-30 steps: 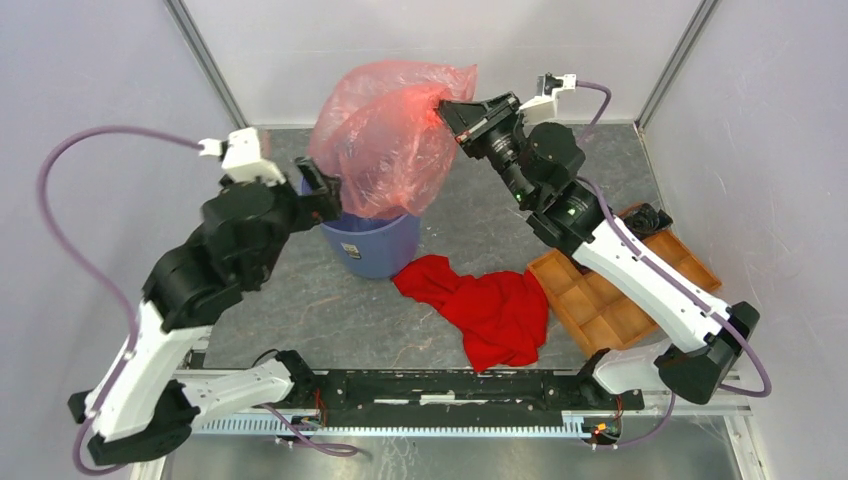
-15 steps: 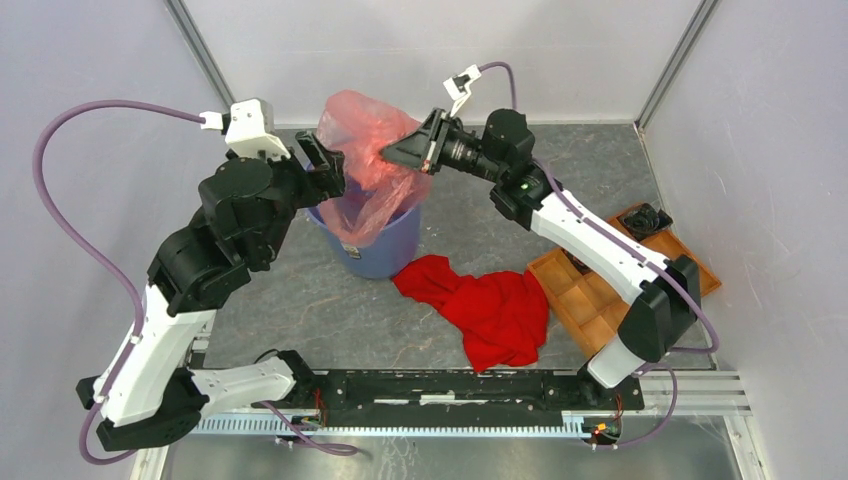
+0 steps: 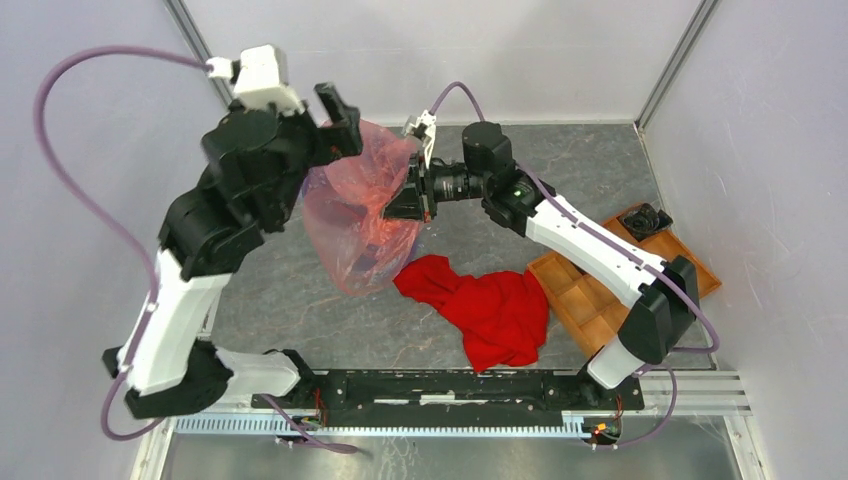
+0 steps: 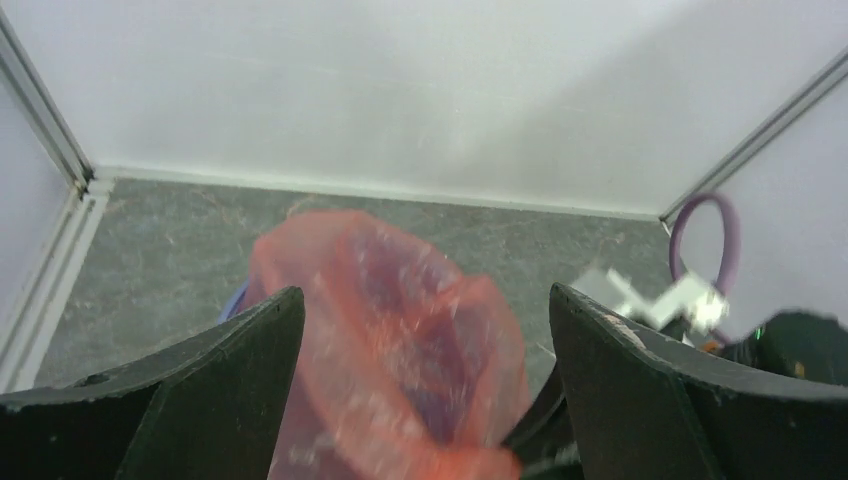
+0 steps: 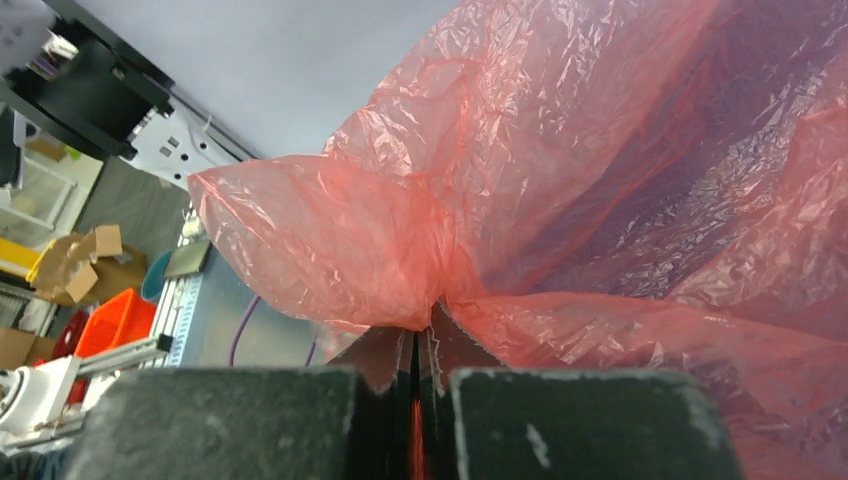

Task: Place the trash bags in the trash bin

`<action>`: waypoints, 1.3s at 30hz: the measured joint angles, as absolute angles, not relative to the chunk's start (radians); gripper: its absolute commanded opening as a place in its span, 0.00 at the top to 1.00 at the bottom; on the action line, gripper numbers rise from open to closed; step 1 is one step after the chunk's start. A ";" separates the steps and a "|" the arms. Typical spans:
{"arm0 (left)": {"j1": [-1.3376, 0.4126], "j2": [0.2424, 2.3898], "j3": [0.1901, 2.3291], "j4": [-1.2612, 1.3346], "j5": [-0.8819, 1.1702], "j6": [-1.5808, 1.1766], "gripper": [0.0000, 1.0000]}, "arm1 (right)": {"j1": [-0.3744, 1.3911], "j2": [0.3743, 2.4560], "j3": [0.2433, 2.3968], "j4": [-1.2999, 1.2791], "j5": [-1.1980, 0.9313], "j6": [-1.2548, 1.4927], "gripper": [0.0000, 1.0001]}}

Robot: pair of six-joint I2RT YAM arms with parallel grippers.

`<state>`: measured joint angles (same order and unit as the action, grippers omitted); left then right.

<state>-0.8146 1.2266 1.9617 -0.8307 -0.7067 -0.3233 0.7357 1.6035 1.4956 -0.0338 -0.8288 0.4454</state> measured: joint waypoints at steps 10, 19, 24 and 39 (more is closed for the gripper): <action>-0.441 1.607 2.132 -0.885 -0.340 -0.310 0.38 | 0.746 1.557 1.402 0.035 -0.796 0.427 0.99; -0.429 1.557 1.682 -0.849 -0.146 -0.310 0.47 | 0.746 1.544 1.363 0.229 -0.748 0.539 1.00; -0.416 1.477 1.496 -0.807 -0.144 -0.313 0.48 | 0.744 1.551 1.394 0.300 -0.688 0.575 1.00; -0.271 1.435 1.397 -0.678 0.052 -0.408 0.23 | 0.672 1.717 1.406 0.411 -0.479 0.719 1.00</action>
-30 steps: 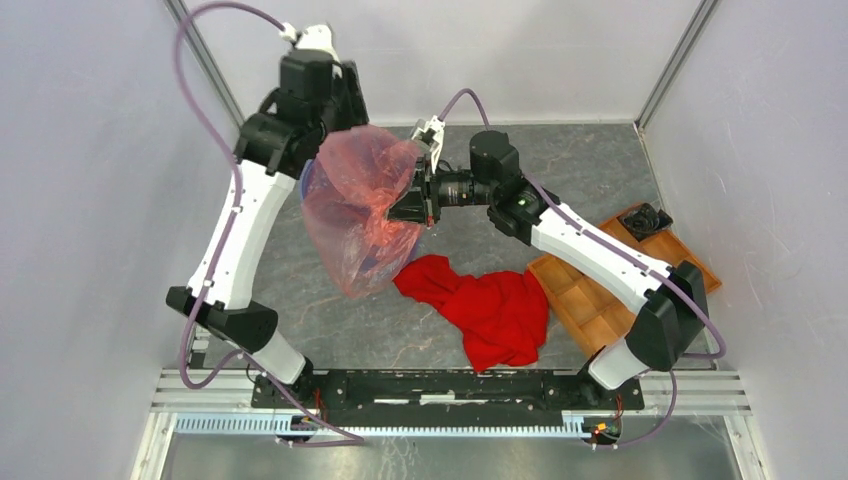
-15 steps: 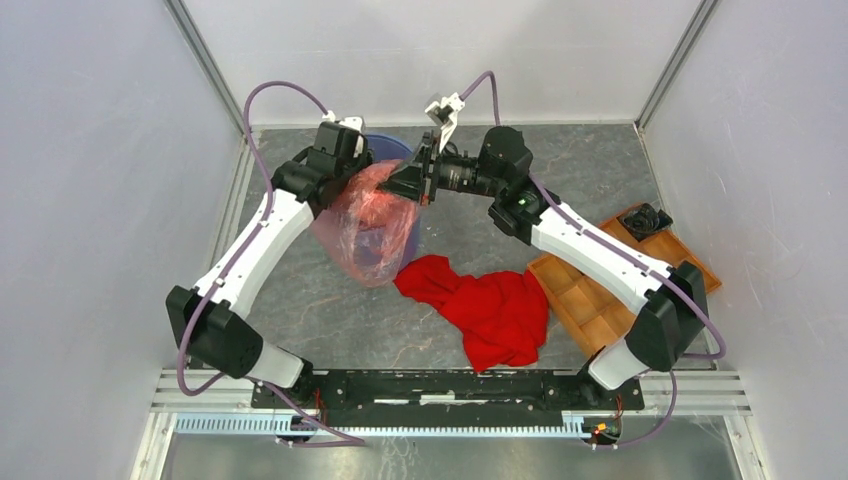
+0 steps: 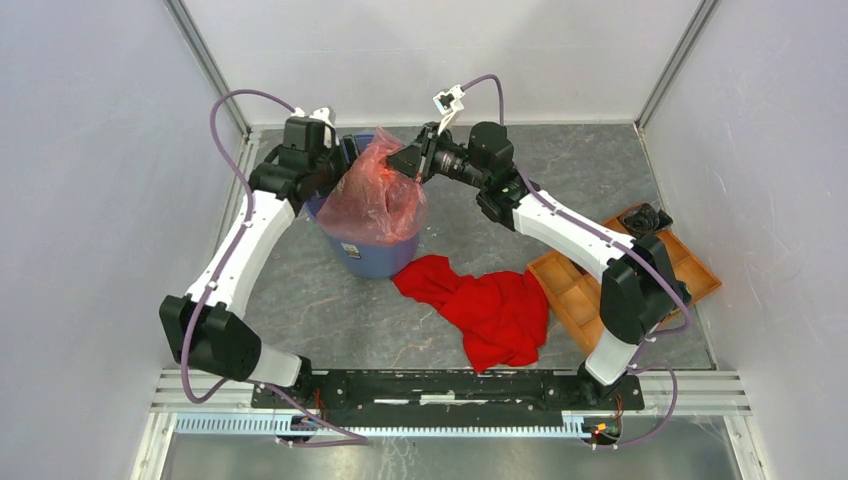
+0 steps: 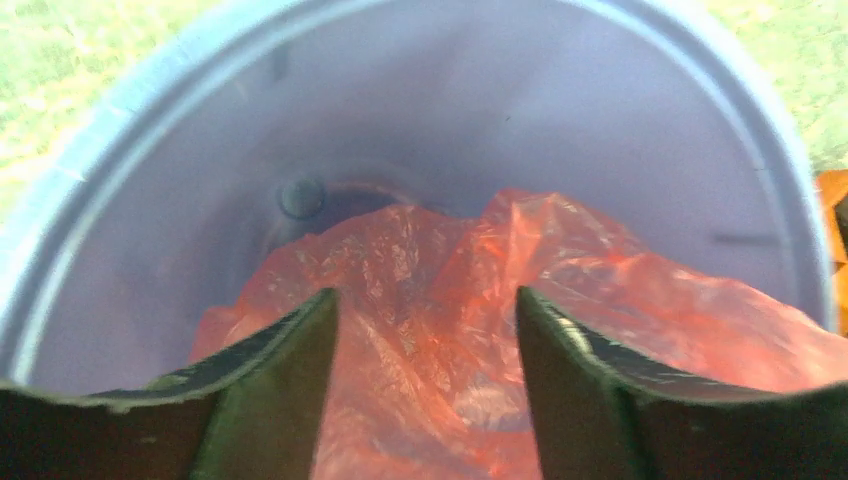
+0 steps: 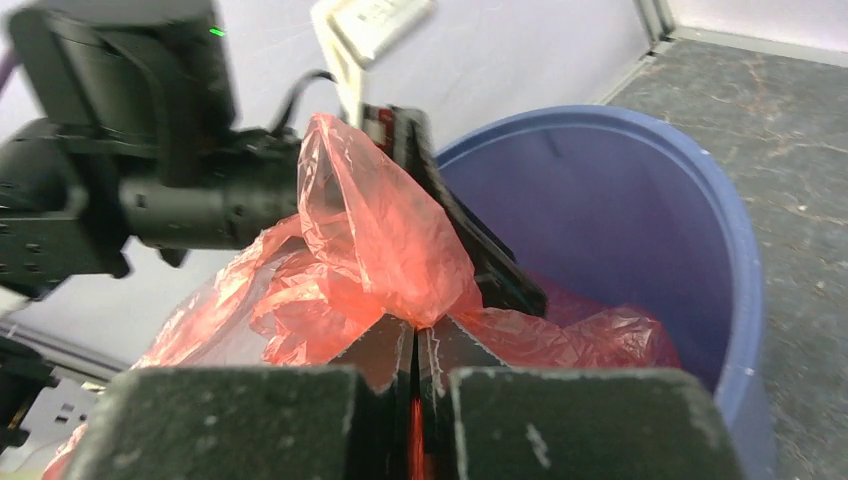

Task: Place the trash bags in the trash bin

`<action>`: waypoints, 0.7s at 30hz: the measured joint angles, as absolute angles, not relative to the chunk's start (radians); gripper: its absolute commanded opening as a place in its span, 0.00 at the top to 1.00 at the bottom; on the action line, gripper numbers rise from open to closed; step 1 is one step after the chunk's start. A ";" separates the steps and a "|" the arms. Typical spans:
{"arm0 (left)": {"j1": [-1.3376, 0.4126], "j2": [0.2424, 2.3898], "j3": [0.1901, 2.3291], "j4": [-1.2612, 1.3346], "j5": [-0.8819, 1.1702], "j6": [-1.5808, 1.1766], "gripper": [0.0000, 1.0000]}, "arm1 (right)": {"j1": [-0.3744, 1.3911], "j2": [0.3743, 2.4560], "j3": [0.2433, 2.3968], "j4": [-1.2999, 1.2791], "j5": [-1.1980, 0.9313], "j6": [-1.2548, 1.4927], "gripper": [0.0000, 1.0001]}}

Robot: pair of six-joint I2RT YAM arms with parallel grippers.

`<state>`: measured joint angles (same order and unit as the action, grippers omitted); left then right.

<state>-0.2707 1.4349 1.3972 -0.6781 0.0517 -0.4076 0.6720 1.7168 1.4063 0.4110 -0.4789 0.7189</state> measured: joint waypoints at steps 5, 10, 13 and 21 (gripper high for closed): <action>-0.234 1.390 1.470 -0.684 0.089 -0.432 0.04 | 0.672 1.720 1.425 0.369 -0.440 0.699 1.00; -0.212 1.270 1.511 -0.689 0.088 -0.437 0.00 | 0.672 1.716 1.426 0.352 -0.410 0.681 1.00; -0.207 1.164 1.512 -0.689 0.083 -0.451 0.00 | 0.677 1.716 1.433 0.322 -0.359 0.670 1.00; -0.205 1.015 1.527 -0.684 0.136 -0.457 0.00 | 0.752 1.743 1.576 0.206 -0.154 0.636 1.00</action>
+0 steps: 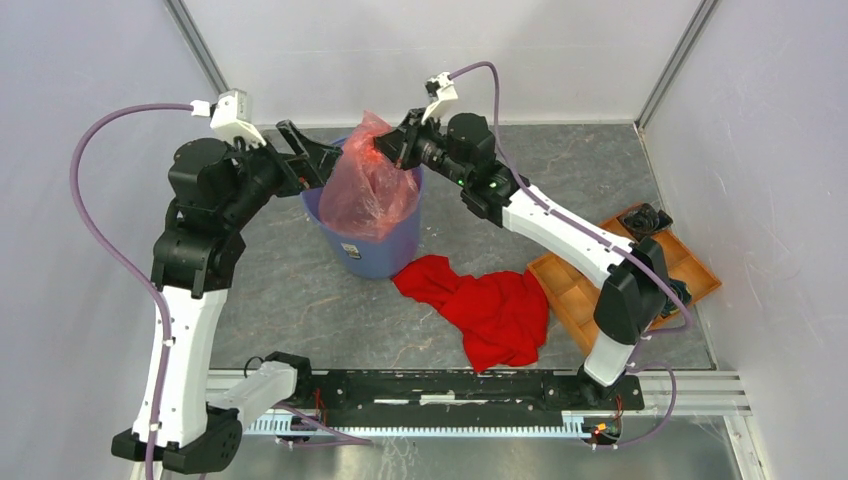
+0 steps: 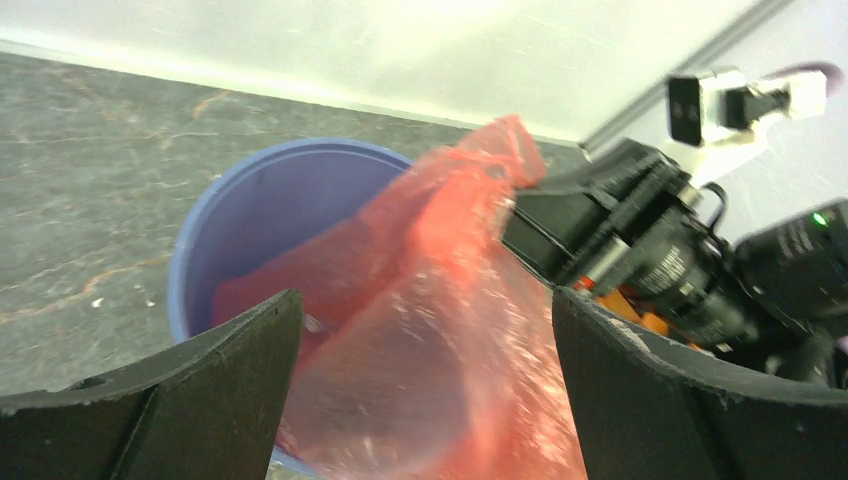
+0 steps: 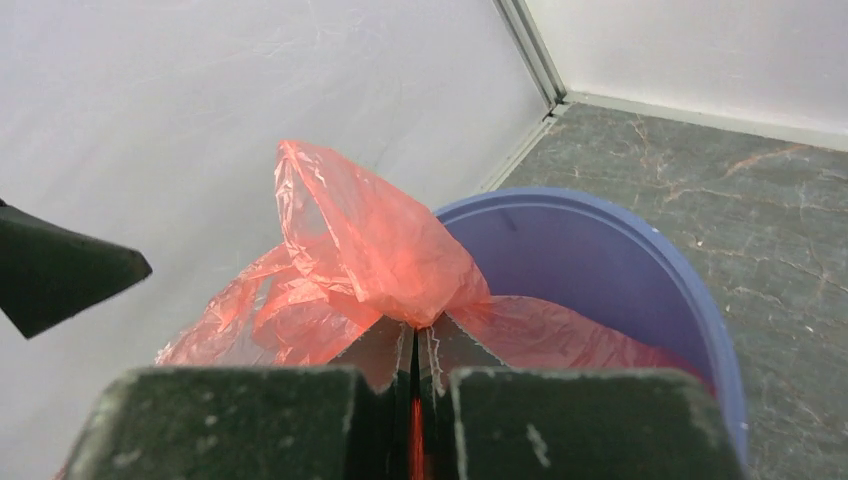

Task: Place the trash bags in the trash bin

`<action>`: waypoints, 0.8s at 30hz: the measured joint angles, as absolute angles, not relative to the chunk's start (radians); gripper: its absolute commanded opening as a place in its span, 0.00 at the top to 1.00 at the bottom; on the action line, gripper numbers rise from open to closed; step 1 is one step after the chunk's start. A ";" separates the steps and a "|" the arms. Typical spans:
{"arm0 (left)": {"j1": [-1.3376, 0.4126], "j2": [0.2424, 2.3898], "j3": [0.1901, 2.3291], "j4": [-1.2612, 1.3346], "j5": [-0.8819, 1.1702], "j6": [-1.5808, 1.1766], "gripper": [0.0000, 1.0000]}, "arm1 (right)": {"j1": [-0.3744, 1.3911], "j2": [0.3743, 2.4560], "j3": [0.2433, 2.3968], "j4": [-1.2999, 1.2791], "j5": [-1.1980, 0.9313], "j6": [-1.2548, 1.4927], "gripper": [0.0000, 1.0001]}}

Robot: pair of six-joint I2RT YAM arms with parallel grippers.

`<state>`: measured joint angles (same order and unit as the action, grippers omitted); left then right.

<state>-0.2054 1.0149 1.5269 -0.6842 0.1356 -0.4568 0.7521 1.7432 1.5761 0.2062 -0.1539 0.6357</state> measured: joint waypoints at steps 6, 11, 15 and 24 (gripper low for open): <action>-0.205 1.034 1.544 -0.705 0.288 -0.437 0.00 | 0.799 1.767 1.626 0.190 -0.079 0.601 1.00; -0.210 1.102 1.592 -0.744 0.311 -0.393 0.05 | 0.810 1.781 1.635 0.167 -0.036 0.576 1.00; -0.240 1.114 1.615 -0.817 0.227 -0.348 0.12 | 0.814 1.785 1.642 0.152 -0.005 0.562 1.00; -0.345 1.181 1.644 -0.915 0.011 -0.308 0.56 | 0.850 1.802 1.703 0.109 0.081 0.474 0.99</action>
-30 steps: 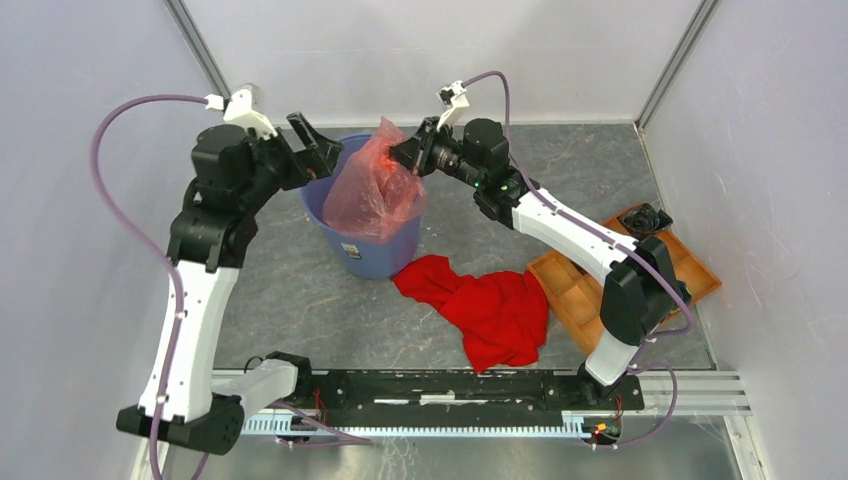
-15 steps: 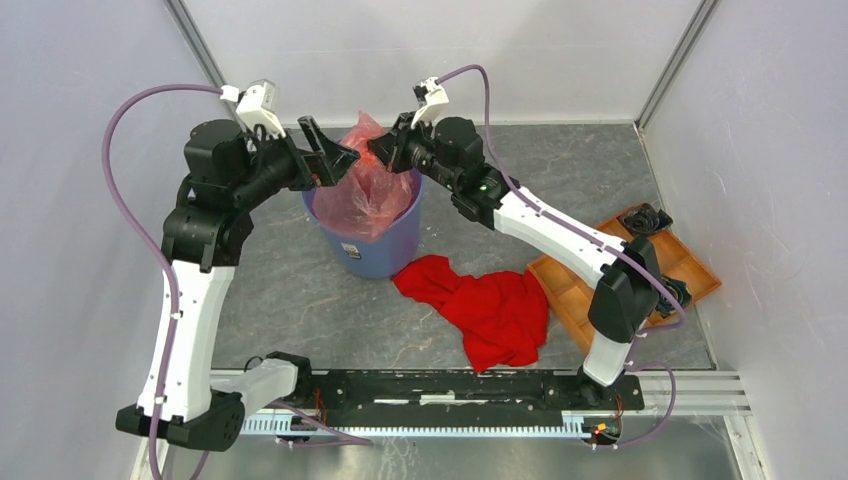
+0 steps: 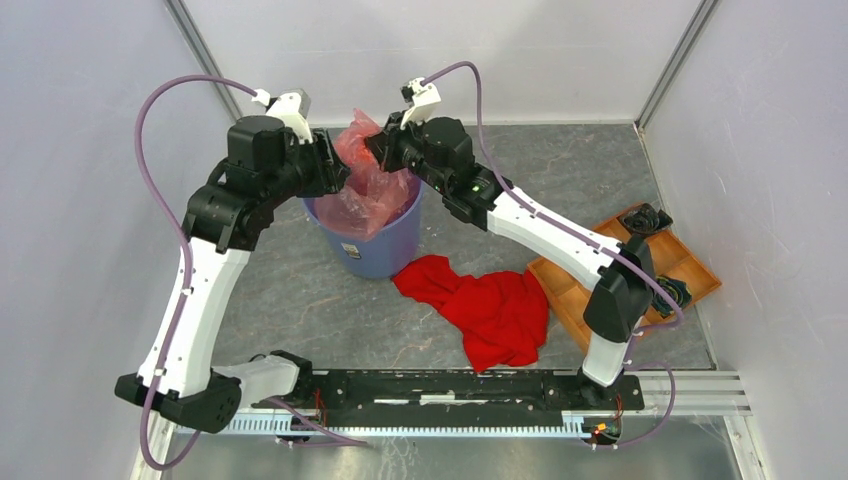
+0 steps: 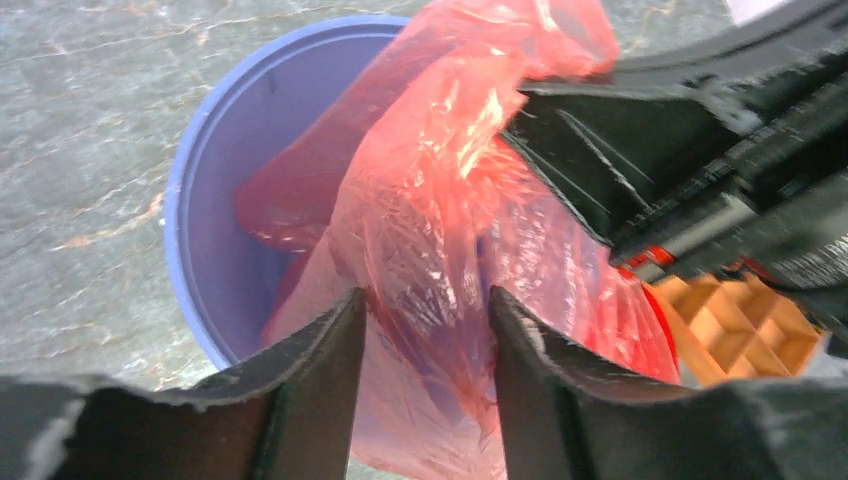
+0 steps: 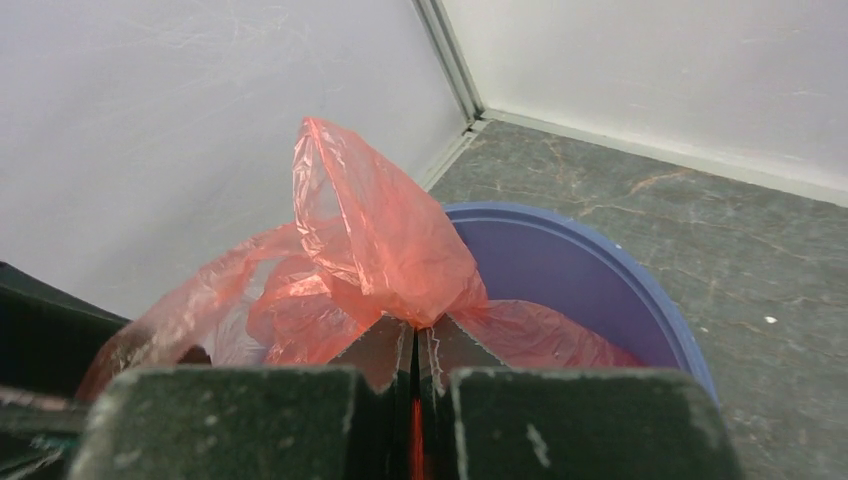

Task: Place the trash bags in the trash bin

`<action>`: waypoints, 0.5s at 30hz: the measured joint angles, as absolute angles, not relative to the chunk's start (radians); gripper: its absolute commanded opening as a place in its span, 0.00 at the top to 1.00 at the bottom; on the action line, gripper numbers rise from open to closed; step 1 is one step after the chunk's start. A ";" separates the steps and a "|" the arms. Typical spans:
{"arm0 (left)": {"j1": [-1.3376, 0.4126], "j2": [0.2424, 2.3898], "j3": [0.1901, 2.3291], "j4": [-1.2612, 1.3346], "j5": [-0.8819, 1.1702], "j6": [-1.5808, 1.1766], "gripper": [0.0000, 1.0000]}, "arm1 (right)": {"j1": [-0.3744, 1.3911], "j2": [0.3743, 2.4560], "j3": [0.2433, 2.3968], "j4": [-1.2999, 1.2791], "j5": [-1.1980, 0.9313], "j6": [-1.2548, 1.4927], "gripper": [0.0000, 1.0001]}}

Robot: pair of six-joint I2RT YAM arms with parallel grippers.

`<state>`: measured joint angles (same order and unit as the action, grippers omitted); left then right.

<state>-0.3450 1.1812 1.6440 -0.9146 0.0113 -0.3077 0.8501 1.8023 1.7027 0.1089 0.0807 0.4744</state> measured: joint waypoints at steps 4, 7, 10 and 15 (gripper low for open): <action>-0.347 1.198 1.644 -0.937 -0.065 -0.307 0.79 | 0.861 1.802 1.707 0.080 0.120 0.412 0.94; -0.346 1.190 1.633 -0.928 -0.113 -0.308 0.90 | 0.863 1.799 1.707 0.045 0.154 0.363 0.75; -0.347 1.148 1.579 -0.895 -0.133 -0.309 0.91 | 0.863 1.782 1.703 0.012 0.176 0.320 0.48; -0.347 1.021 1.418 -0.785 -0.101 -0.310 0.90 | 0.862 1.679 1.650 -0.031 0.183 0.247 0.22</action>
